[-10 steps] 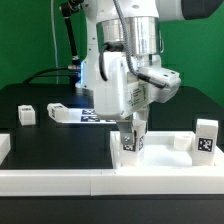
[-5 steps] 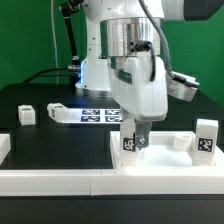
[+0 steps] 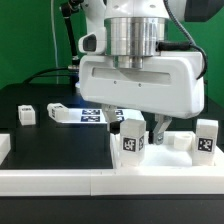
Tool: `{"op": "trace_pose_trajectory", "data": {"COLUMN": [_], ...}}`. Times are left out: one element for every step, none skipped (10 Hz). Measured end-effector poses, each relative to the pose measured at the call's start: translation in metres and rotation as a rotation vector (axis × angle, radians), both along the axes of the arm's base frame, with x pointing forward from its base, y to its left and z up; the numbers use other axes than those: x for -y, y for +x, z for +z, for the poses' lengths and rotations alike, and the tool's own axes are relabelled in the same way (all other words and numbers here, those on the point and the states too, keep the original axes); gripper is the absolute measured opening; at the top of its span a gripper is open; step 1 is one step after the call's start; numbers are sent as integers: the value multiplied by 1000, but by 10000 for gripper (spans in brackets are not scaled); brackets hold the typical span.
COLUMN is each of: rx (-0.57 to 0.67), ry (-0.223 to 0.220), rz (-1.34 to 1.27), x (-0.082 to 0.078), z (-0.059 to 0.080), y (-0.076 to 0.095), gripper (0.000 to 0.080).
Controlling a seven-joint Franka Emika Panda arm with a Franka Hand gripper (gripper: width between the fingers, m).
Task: Assemble square table
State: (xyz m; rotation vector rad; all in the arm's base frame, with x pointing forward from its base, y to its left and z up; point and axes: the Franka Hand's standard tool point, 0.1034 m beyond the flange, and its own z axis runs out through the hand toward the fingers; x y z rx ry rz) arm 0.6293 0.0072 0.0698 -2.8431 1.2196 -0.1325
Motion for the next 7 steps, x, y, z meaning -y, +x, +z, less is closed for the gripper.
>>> {"op": "trace_pose_trajectory", "data": {"rx": [0,0,0,-2,-2,-3,-6], "ry": [1,2,2,10,17,22,31], "rz": [-9,-19,-19,-84,-166,-224,-315], "x": [0,0,0,0,0,0,1], "z": [0,0,0,0,0,0,0], "y": [0,0,0,0,-1,-1,-1], "gripper": [649,559,376,291,291,291,291]}}
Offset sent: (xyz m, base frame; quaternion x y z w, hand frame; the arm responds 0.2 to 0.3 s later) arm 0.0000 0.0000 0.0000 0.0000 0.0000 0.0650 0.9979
